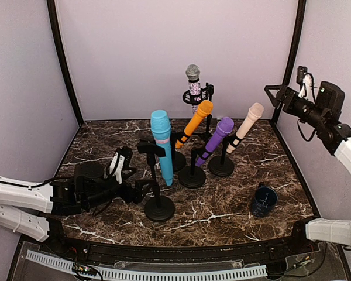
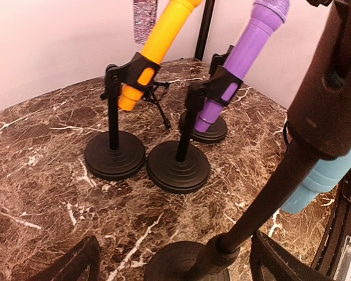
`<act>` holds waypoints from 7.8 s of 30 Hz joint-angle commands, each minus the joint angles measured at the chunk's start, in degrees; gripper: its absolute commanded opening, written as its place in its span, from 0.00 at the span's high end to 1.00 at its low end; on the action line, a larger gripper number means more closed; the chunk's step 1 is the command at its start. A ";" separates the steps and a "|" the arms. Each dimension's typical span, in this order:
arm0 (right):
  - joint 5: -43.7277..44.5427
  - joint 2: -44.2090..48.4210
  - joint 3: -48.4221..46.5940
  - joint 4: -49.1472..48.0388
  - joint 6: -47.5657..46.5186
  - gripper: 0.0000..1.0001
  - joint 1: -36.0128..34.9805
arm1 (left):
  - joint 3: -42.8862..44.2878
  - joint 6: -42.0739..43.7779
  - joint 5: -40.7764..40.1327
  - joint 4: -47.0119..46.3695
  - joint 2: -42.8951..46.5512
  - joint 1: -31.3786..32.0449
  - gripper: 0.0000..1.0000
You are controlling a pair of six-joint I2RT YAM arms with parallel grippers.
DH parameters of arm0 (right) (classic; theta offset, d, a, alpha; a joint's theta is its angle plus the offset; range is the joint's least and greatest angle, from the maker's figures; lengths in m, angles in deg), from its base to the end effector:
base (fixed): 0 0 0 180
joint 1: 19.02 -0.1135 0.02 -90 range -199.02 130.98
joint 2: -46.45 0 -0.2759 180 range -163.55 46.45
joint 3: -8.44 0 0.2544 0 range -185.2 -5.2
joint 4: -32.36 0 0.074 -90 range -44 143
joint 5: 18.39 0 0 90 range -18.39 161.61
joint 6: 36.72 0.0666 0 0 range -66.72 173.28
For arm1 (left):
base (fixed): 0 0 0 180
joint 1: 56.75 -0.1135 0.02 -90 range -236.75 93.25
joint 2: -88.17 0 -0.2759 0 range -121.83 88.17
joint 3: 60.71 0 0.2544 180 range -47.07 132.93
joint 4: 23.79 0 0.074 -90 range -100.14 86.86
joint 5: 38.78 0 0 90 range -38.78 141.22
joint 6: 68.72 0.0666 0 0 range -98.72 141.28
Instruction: Remove the microphone from the stand
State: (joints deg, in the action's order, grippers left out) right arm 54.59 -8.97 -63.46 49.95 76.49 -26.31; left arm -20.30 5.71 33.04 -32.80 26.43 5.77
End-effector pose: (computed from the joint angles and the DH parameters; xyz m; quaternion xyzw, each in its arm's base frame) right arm 0.2406 0.0504 0.4102 -0.0048 0.7136 0.2841 0.6403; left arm 0.1386 -0.2215 0.2347 0.2155 0.7449 -0.2945 0.5585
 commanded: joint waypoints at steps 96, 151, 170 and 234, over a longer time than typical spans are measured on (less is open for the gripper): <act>3.19 -29.39 -23.04 -4.13 -17.03 0.65 -58.01 | 36.76 1.26 15.44 41.75 1.14 -10.02 0.15; 3.01 -31.99 -9.23 -12.91 -16.72 0.62 -58.20 | 18.13 1.03 22.25 41.43 -1.92 -10.00 0.14; 2.62 -27.43 -8.72 -19.50 -13.31 0.64 -58.32 | 17.25 1.62 20.15 42.01 -0.73 -10.05 0.14; -9.20 -30.85 -8.43 -20.29 -16.08 0.63 -58.33 | 16.64 41.70 59.80 26.49 0.09 -19.99 0.33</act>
State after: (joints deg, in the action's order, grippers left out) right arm 46.94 -39.28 -69.84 33.12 60.18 -84.34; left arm -3.82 46.67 91.51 -6.64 26.04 -13.86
